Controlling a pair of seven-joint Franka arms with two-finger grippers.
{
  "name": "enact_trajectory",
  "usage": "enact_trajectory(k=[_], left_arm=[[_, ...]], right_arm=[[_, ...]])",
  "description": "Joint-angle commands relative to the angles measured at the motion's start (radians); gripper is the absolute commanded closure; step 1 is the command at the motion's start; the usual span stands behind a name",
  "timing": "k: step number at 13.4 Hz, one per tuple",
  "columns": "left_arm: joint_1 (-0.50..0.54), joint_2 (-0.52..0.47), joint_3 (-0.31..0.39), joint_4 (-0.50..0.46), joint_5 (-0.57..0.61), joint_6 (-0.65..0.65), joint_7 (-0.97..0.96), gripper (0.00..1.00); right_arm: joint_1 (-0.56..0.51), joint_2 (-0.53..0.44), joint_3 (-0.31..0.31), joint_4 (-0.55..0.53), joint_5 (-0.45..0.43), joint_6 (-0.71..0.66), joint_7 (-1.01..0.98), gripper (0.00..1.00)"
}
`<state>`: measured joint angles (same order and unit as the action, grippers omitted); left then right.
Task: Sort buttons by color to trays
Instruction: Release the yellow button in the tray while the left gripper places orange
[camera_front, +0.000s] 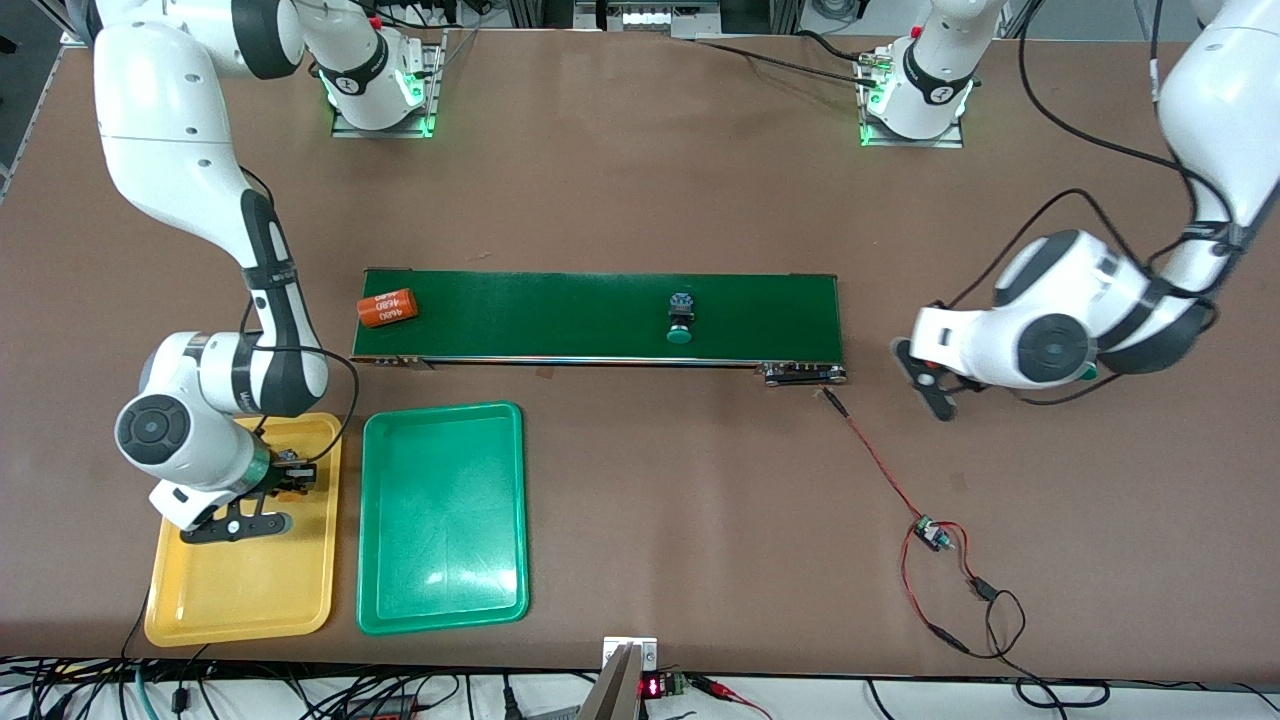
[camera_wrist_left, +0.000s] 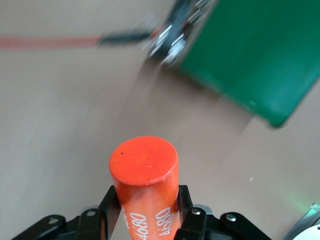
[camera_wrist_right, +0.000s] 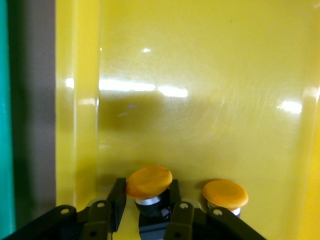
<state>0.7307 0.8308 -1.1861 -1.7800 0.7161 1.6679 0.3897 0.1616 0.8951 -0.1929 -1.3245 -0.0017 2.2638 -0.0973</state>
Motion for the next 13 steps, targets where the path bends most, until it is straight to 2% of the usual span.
enact_trajectory(k=[1, 3, 5, 9, 10, 11, 12, 13], left_arm=[[-0.101, -0.018, -0.038, 0.005, -0.02, -0.03, 0.025, 0.77], [-0.203, -0.018, -0.029, 0.008, -0.012, -0.027, 0.021, 0.77], [-0.255, -0.013, 0.014, 0.005, 0.002, -0.016, 0.024, 0.78], [-0.352, -0.009, 0.048, 0.001, 0.008, 0.023, 0.034, 0.77], [-0.367, -0.009, 0.062, -0.001, 0.008, 0.023, 0.032, 0.69], [-0.375, -0.009, 0.078, 0.001, 0.013, 0.027, 0.032, 0.37], [-0.379, -0.009, 0.08, 0.004, 0.014, 0.027, 0.035, 0.0], [-0.381, -0.015, 0.08, 0.007, 0.013, 0.021, 0.032, 0.0]], right_arm=[[-0.017, -0.007, 0.012, 0.027, 0.0, -0.018, -0.002, 0.0], [-0.013, -0.047, 0.016, 0.025, 0.06, -0.076, 0.001, 0.0], [-0.004, -0.102, 0.013, 0.027, 0.118, -0.15, 0.002, 0.0], [-0.017, -0.22, 0.012, 0.024, 0.118, -0.204, -0.002, 0.0], [-0.017, -0.24, 0.01, 0.024, 0.118, -0.223, -0.005, 0.0], [-0.017, -0.254, 0.01, 0.022, 0.121, -0.231, -0.002, 0.0], [-0.019, -0.263, 0.01, 0.019, 0.121, -0.249, -0.002, 0.0], [-0.019, -0.268, 0.01, 0.024, 0.106, -0.271, -0.013, 0.0]])
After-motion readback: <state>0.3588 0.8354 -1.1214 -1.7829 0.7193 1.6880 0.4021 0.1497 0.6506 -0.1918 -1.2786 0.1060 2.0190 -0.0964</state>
